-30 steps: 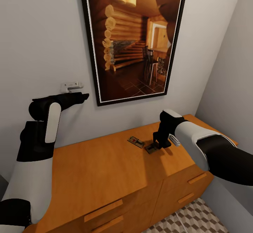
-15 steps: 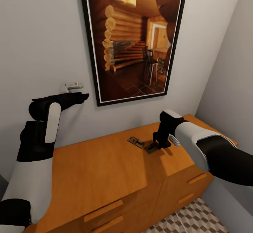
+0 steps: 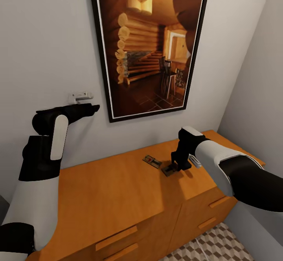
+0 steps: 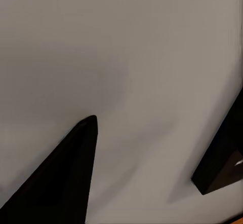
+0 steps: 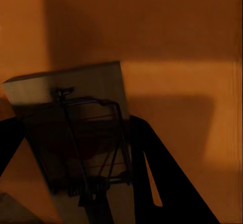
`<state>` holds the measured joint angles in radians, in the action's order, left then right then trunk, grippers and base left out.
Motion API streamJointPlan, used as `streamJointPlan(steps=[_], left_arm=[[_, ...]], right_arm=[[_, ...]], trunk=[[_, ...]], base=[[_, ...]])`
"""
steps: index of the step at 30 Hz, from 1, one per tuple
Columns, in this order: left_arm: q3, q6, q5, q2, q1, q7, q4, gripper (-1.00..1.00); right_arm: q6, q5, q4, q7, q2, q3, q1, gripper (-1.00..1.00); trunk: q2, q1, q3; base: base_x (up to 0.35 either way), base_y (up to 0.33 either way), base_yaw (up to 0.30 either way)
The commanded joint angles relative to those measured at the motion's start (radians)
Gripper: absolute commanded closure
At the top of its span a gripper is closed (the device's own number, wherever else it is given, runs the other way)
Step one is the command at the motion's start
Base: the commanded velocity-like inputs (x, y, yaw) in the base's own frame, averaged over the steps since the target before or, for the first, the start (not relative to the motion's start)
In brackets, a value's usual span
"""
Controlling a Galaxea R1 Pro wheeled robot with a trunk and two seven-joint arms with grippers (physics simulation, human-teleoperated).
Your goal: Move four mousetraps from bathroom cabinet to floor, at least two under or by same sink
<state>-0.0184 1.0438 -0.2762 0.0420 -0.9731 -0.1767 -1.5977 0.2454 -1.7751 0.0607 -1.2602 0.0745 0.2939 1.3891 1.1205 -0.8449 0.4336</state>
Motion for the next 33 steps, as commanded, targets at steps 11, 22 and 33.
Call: streamJointPlan(steps=[11,22,33], left_arm=[[-0.002,0.003,-0.001,0.001,-0.001,-0.010,-0.001,-1.00],[-0.002,0.003,-0.001,0.001,-0.001,-0.010,-0.001,-1.00],[-0.002,0.003,-0.001,0.001,-0.001,-0.010,-0.001,-1.00]], right_arm=[[0.006,-0.006,0.003,-0.004,-0.001,0.009,0.001,1.00],[0.006,-0.003,0.007,-0.005,0.000,0.015,0.001,1.00],[0.007,-0.003,0.010,-0.026,0.001,0.018,0.002,1.00]], trunk=[[-0.077,0.042,-0.033],[-0.154,0.084,-0.068],[-0.231,0.127,-0.102]], base=[[0.000,0.000,0.000],[0.000,0.000,0.000],[0.000,0.000,0.000]])
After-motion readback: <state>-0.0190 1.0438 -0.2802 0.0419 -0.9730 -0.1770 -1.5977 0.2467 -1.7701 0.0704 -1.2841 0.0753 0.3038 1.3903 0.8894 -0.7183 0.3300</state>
